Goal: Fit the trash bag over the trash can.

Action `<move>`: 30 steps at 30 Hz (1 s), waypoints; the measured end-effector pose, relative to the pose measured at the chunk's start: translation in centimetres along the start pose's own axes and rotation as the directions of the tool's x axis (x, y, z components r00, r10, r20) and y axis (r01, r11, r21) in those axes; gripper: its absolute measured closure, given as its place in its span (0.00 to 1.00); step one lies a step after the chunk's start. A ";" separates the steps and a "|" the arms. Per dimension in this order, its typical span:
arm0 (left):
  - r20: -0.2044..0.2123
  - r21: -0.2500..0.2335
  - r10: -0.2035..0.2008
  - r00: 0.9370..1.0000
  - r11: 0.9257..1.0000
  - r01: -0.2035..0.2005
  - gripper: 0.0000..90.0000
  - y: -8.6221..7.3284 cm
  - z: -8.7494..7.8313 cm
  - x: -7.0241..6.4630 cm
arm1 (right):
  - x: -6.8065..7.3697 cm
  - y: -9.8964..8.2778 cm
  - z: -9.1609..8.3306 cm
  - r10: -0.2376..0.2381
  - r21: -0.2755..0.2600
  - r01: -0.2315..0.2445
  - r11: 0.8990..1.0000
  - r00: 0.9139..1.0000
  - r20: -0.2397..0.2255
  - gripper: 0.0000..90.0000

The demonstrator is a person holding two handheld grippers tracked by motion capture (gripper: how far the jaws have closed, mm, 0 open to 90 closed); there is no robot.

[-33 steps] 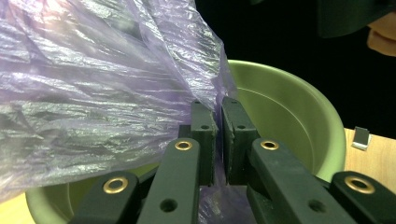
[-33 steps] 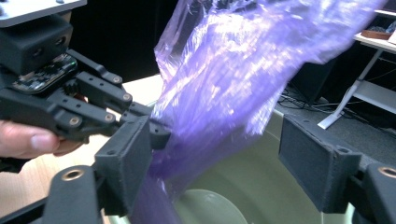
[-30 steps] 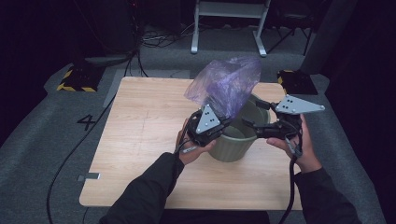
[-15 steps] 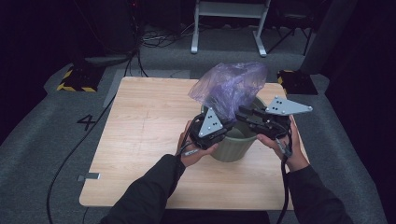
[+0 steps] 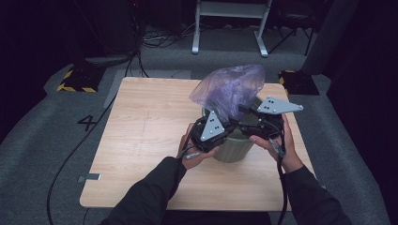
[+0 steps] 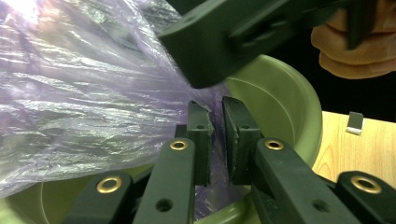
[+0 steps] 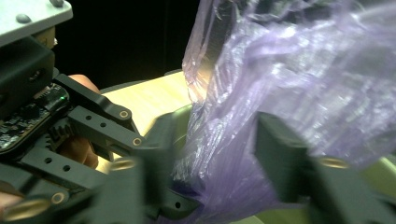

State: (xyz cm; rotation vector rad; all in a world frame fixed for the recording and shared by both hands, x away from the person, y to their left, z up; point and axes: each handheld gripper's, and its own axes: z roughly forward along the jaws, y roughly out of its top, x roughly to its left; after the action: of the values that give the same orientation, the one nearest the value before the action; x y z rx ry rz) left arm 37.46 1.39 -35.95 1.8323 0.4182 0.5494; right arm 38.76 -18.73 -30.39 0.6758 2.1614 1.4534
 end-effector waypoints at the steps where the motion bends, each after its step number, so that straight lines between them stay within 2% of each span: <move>1: -0.003 0.000 0.001 1.000 1.000 -0.001 0.89 0.0 0.0 0.0 | 0.1 0.0 0.0 -0.005 -0.004 0.005 1.000 1.000 0.001 0.73; 4: -0.011 0.002 -0.005 1.000 1.000 0.005 0.81 -0.1 -0.1 0.0 | 0.2 -0.1 -0.1 -0.026 -0.023 0.025 0.999 1.000 -0.004 0.92; 7: -0.003 -0.009 -0.014 1.000 1.000 0.014 0.73 -0.2 -0.3 0.1 | 0.3 -0.3 -0.3 -0.037 -0.039 0.037 0.999 0.999 -0.005 0.99; 12: -0.022 -0.013 -0.024 0.999 1.000 0.024 0.52 -0.1 -1.4 0.3 | 0.2 -0.5 -0.7 -0.045 -0.053 0.044 0.998 0.999 -0.002 1.00; 15: -0.014 0.005 -0.044 0.999 0.999 0.044 0.41 -0.1 -2.2 0.6 | 0.1 -0.7 -1.0 -0.050 -0.056 0.050 0.997 0.999 -0.004 1.00; 17: -0.023 0.004 -0.060 0.998 0.998 0.060 0.33 -0.3 -3.0 0.8 | 0.1 -0.9 -1.5 -0.067 -0.060 0.066 0.996 0.998 -0.008 1.00; 21: -0.030 -0.008 -0.084 0.996 0.996 0.084 0.29 -0.5 -4.6 1.6 | 0.0 -1.1 -2.0 -0.082 -0.057 0.081 0.995 0.997 -0.006 1.00; 24: -0.050 -0.013 -0.084 0.995 0.996 0.083 0.26 -0.7 -6.0 2.6 | 0.0 -1.4 -2.5 -0.099 -0.054 0.099 0.994 0.995 0.001 1.00; 26: -0.064 -0.019 -0.098 0.993 0.995 0.097 0.24 -0.7 -6.5 3.5 | 0.0 -1.6 -2.7 -0.111 -0.052 0.111 0.992 0.994 0.001 1.00; 29: -0.083 -0.022 -0.126 0.989 0.992 0.125 0.23 -0.6 -6.8 5.5 | -0.2 -1.9 -3.2 -0.127 -0.055 0.126 0.990 0.992 -0.001 1.00; 30: -0.088 -0.008 -0.127 0.988 0.992 0.126 0.22 -0.4 -6.7 6.4 | -0.3 -1.9 -3.2 -0.130 -0.055 0.130 0.990 0.992 0.005 1.00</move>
State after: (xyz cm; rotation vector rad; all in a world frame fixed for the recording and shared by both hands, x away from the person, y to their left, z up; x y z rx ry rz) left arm 38.97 10.18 -33.53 1.7694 0.5893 0.5448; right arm 36.73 -21.85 -31.04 0.5060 2.1141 1.4384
